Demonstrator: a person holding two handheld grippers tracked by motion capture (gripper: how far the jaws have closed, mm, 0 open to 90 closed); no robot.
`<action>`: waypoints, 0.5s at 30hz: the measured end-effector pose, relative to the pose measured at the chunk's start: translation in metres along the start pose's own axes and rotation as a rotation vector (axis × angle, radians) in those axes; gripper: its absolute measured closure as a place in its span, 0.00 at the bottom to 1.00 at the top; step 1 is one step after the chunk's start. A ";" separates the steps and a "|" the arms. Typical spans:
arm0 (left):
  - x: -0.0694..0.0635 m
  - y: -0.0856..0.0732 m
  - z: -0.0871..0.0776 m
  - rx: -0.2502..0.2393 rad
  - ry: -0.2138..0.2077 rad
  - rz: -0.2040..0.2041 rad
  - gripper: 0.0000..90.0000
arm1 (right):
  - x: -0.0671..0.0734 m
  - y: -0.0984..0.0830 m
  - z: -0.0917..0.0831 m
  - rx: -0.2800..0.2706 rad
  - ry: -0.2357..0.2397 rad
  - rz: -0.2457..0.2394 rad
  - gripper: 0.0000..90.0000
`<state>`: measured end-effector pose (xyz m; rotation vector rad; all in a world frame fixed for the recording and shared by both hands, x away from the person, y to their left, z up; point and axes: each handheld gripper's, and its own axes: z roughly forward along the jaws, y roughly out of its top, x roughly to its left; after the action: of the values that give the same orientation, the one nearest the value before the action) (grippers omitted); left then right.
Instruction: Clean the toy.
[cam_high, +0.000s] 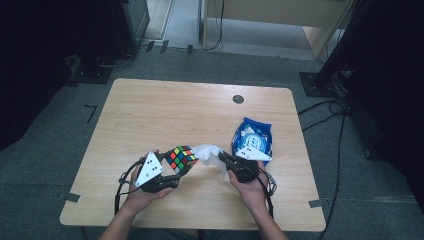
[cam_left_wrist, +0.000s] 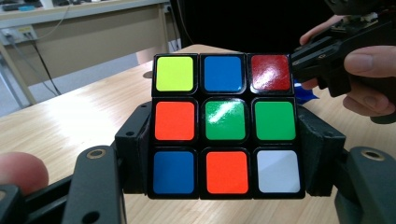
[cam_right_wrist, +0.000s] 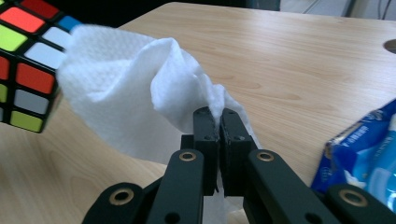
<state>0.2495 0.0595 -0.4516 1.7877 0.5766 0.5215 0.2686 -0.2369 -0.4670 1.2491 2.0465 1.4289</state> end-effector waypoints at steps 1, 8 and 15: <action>0.002 0.000 -0.001 0.000 0.005 -0.003 0.38 | -0.002 0.000 0.000 -0.003 -0.004 0.003 0.97; 0.006 0.000 -0.002 0.006 0.015 -0.016 0.38 | -0.002 0.004 -0.006 -0.080 0.008 -0.032 0.67; 0.011 0.001 -0.002 0.018 0.014 -0.044 0.38 | 0.017 0.001 0.002 -0.154 0.147 -0.231 0.46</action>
<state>0.2570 0.0678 -0.4498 1.7853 0.6304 0.5007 0.2606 -0.2218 -0.4633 0.8392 2.0507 1.5712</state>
